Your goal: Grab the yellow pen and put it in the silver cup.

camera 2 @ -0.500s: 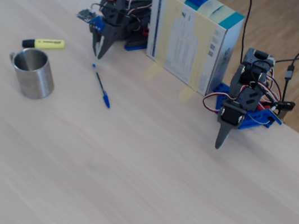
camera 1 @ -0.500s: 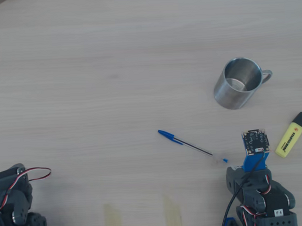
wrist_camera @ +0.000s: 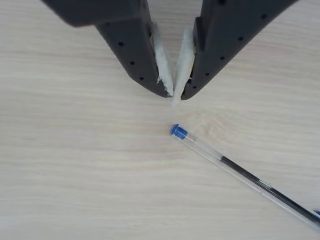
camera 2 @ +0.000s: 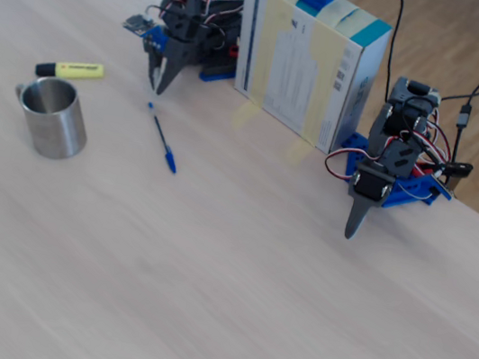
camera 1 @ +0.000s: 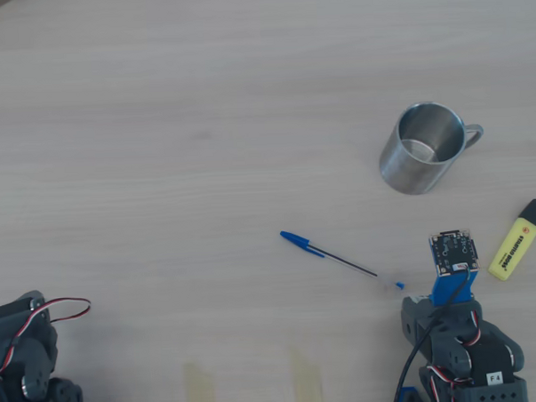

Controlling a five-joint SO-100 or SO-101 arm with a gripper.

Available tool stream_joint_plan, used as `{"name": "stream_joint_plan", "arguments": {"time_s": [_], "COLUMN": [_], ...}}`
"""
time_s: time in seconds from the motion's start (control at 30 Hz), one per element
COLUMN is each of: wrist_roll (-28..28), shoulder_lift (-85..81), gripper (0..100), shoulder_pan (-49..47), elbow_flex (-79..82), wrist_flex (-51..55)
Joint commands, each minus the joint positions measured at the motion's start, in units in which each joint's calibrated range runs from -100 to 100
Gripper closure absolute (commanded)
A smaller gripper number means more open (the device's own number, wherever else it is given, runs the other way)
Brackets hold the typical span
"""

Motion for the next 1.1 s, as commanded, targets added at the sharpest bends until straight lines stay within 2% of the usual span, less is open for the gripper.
{"name": "stream_joint_plan", "arguments": {"time_s": [0.0, 0.5, 0.63, 0.77, 1.07], "wrist_roll": [0.29, -0.17, -0.23, -0.23, -1.58], "shoulder_lift": [0.41, 0.74, 1.57, 5.73, 17.45], "gripper": [98, 97, 89, 85, 85], "shoulder_pan": [-0.03, 0.06, 0.06, 0.06, 0.06], "elbow_flex": [0.63, -2.82, -4.09, -6.9, -17.87], "wrist_flex": [0.93, 1.36, 0.5, -1.47, -2.5]}}
